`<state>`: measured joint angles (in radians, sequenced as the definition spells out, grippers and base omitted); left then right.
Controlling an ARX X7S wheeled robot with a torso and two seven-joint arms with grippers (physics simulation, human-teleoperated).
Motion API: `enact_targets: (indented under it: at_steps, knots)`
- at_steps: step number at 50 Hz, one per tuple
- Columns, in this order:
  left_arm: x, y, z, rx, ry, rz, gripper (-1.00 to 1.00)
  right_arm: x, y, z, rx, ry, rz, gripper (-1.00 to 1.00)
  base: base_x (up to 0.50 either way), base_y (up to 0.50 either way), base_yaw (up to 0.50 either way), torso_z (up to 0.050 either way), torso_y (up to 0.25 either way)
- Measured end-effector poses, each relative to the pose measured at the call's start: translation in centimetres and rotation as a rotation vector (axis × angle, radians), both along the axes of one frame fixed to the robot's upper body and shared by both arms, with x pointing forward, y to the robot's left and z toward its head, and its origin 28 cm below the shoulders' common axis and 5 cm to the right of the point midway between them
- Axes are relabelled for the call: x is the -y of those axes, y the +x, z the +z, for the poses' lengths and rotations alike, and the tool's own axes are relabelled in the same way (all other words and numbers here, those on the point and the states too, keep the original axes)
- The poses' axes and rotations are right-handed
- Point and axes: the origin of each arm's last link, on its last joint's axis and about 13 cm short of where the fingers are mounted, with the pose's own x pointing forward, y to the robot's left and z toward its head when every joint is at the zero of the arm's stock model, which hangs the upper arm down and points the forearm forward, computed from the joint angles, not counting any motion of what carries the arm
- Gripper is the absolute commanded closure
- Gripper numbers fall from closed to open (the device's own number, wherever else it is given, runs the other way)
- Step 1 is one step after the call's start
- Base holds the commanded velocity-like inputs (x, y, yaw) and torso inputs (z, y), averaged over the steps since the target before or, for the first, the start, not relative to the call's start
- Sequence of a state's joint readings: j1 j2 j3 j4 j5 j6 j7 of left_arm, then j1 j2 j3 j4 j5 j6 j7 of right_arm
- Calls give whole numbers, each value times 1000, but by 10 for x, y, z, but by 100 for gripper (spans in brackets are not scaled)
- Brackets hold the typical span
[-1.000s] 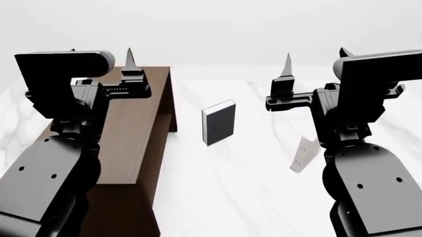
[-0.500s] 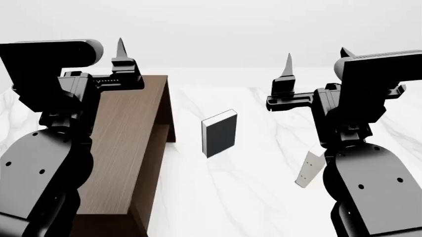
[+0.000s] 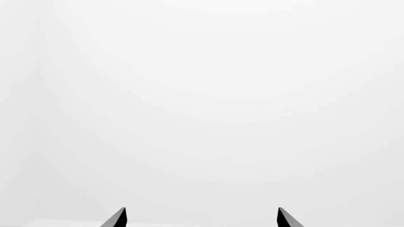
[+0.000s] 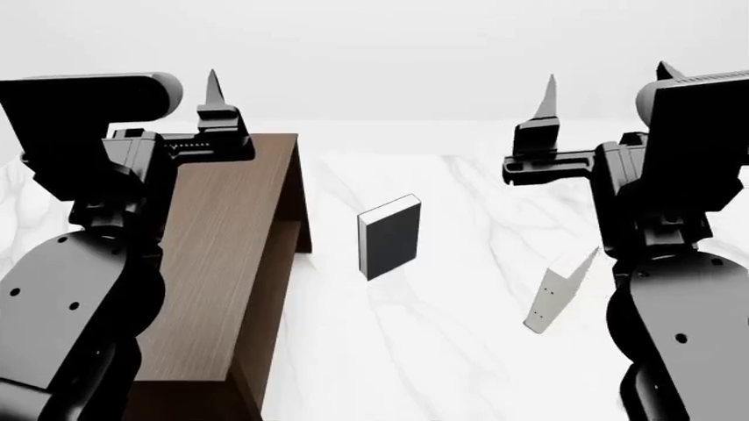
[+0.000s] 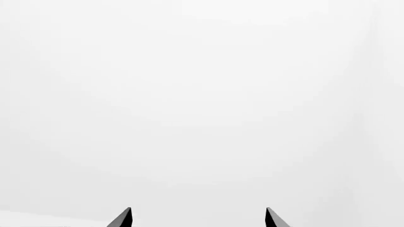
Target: Pick up the book on the right and place it under the cabinet shelf.
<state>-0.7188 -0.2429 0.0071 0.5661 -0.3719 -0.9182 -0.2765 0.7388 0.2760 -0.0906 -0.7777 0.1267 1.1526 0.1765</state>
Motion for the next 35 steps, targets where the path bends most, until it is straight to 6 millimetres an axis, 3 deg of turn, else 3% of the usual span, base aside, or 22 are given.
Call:
enact_targets:
  at_steps: [12,26,35]
  knots:
    - [-1,1,-2,-1,-1,6,-100,22,-11,-5,-47,25,-155,-100,0,0,0,0,0]
    - [-2,3,-6,-2,2,22,-100,50,-24,-26,-167,106,-340,-100,0,0,0,0,0]
    - [-5,4,-9,-5,-10,33,-100,56,-36,-42,-212,201,-414,-100,0,0,0,0,0]
